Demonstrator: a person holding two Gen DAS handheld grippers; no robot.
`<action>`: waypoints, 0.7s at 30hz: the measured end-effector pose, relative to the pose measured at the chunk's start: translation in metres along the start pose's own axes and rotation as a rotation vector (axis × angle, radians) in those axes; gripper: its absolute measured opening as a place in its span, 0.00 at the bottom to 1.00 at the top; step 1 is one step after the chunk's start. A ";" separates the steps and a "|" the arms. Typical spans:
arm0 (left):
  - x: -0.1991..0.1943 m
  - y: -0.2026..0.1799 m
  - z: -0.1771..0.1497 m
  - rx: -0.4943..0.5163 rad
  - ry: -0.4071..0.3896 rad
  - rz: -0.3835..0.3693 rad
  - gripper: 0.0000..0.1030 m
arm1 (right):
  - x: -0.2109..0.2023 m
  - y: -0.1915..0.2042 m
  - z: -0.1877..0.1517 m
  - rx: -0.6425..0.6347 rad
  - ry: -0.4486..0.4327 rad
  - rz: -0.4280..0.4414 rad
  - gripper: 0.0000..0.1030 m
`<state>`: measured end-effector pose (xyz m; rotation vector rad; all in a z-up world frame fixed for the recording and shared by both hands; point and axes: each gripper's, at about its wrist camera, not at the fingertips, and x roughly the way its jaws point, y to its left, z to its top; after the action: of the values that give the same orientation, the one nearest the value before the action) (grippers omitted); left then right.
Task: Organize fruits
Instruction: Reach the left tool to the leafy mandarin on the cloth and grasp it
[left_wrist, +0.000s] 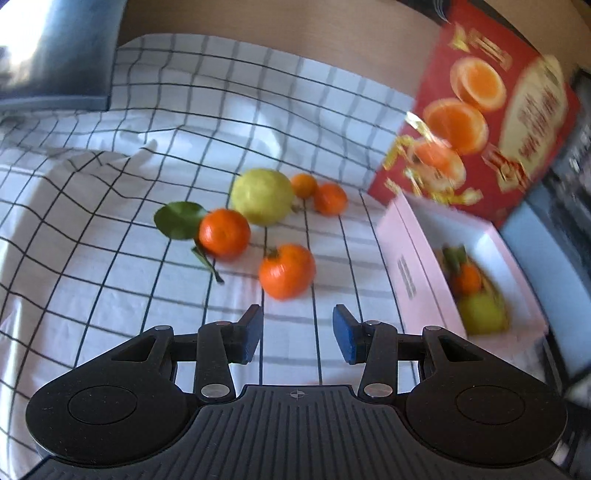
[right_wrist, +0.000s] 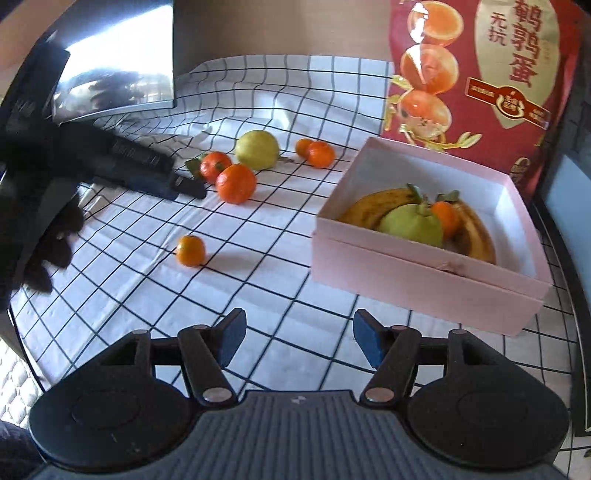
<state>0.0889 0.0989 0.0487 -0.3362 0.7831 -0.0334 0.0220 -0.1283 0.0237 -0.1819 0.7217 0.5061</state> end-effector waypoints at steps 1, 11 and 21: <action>0.005 0.004 0.007 -0.037 0.000 -0.003 0.45 | 0.000 0.002 0.000 -0.003 0.000 -0.001 0.63; 0.045 0.010 0.037 -0.110 0.029 0.014 0.45 | -0.002 0.001 -0.008 0.026 0.016 -0.040 0.63; 0.035 0.013 0.048 -0.001 -0.111 0.074 0.45 | 0.001 -0.014 -0.016 0.086 0.048 -0.070 0.63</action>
<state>0.1460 0.1193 0.0519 -0.3074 0.6851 0.0551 0.0203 -0.1448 0.0112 -0.1383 0.7803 0.4043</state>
